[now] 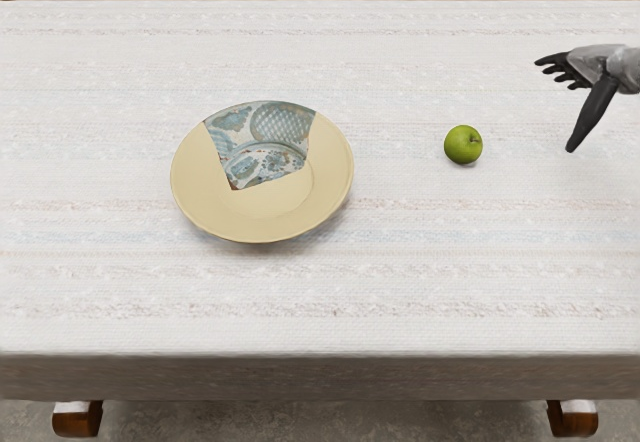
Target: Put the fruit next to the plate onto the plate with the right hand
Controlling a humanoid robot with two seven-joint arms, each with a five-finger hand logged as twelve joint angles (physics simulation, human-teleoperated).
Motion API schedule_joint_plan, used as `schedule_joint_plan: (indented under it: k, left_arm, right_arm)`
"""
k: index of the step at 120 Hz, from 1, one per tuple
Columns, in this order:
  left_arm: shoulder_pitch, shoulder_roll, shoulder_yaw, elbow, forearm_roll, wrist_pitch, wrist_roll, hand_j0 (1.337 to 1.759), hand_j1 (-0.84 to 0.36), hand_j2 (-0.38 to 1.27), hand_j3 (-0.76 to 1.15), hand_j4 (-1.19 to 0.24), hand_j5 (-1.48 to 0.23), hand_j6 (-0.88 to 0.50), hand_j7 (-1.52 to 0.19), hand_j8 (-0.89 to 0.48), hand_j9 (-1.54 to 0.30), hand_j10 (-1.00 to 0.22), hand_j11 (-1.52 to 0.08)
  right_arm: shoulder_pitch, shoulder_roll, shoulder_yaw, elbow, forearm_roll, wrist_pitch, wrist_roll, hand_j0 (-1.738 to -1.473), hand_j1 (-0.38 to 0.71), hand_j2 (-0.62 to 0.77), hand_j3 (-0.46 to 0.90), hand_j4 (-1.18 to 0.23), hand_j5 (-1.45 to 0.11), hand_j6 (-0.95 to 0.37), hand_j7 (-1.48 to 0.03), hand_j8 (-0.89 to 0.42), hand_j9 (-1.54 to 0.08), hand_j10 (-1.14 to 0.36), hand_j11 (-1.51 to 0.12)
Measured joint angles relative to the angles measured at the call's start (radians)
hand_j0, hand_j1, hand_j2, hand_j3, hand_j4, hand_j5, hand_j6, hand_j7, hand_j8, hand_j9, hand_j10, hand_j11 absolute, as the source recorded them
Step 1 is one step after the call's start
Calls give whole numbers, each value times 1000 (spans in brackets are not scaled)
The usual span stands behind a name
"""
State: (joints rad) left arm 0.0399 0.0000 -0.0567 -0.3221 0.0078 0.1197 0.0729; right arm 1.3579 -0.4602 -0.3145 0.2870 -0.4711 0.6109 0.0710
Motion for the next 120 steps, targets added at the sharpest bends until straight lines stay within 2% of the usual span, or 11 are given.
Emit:
schedule_joint_plan:
  k: [16, 28, 39, 52, 72, 85, 93, 100, 106, 110, 120]
  left_arm:
    - [0, 0, 0, 0, 0, 0, 0, 1658, 349, 0, 0, 0, 0, 0, 0, 0, 0, 0, 0]
    - [0, 0, 0, 0, 0, 0, 0, 1658, 349, 0, 0, 0, 0, 0, 0, 0, 0, 0, 0]
    - [0, 0, 0, 0, 0, 0, -1, 1658, 349, 0, 0, 0, 0, 0, 0, 0, 0, 0, 0]
    - [0, 0, 0, 0, 0, 0, 0, 1658, 349, 0, 0, 0, 0, 0, 0, 0, 0, 0, 0]
    - [0, 0, 0, 0, 0, 0, -1, 1658, 349, 0, 0, 0, 0, 0, 0, 0, 0, 0, 0]
    - [0, 0, 0, 0, 0, 0, 0, 1658, 349, 0, 0, 0, 0, 0, 0, 0, 0, 0, 0]
    - [0, 0, 0, 0, 0, 0, 0, 1658, 349, 0, 0, 0, 0, 0, 0, 0, 0, 0, 0]
    - [0, 0, 0, 0, 0, 0, 0, 1658, 349, 0, 0, 0, 0, 0, 0, 0, 0, 0, 0]
    - [0, 0, 0, 0, 0, 0, 0, 1658, 349, 0, 0, 0, 0, 0, 0, 0, 0, 0, 0]
    - [0, 0, 0, 0, 0, 0, 0, 1658, 349, 0, 0, 0, 0, 0, 0, 0, 0, 0, 0]
    - [0, 0, 0, 0, 0, 0, 0, 1658, 349, 0, 0, 0, 0, 0, 0, 0, 0, 0, 0]
  right_arm:
    - [1, 8, 4, 0, -5, 0, -18, -1658, -330, -3, 0, -18, -21, -19, -21, -18, -21, -17, -21]
    - [5, 29, 5, -2, -10, 0, -139, -1658, -331, -3, 0, -18, -21, -19, -20, -18, -21, -17, -21]
    - [10, 50, 4, -5, -13, 0, -196, -1658, -331, -3, 0, -18, -21, -19, -20, -18, -21, -17, -21]
    - [15, 90, -30, -7, -15, 0, -222, -1658, -330, -3, 0, -18, -21, -19, -21, -18, -21, -17, -21]
    - [41, 152, -50, -7, -15, 0, -238, -1658, -330, -3, 0, -18, -22, -19, -21, -18, -22, -17, -21]
    - [68, 213, -54, -3, -15, 0, -354, -1658, -329, -3, 0, -18, -22, -19, -22, -18, -22, -18, -22]
    - [97, 242, -82, 1, -15, 0, -398, -1658, -329, -3, 0, -18, -22, -19, -22, -18, -22, -18, -22]
    - [116, 260, -94, 5, -11, 0, -422, -1658, -329, -3, 0, -18, -22, -19, -22, -18, -22, -18, -22]
    - [126, 267, -95, 31, -7, 0, -433, -1658, -329, -3, 0, -18, -22, -19, -22, -18, -22, -18, -22]
    - [130, 257, -73, 76, -6, 0, -438, -1658, -329, -3, 0, -18, -22, -19, -22, -18, -22, -18, -22]
    - [142, 146, 4, 310, -9, -42, -455, -1658, -329, -4, 0, -18, -22, -19, -22, -18, -22, -18, -22]
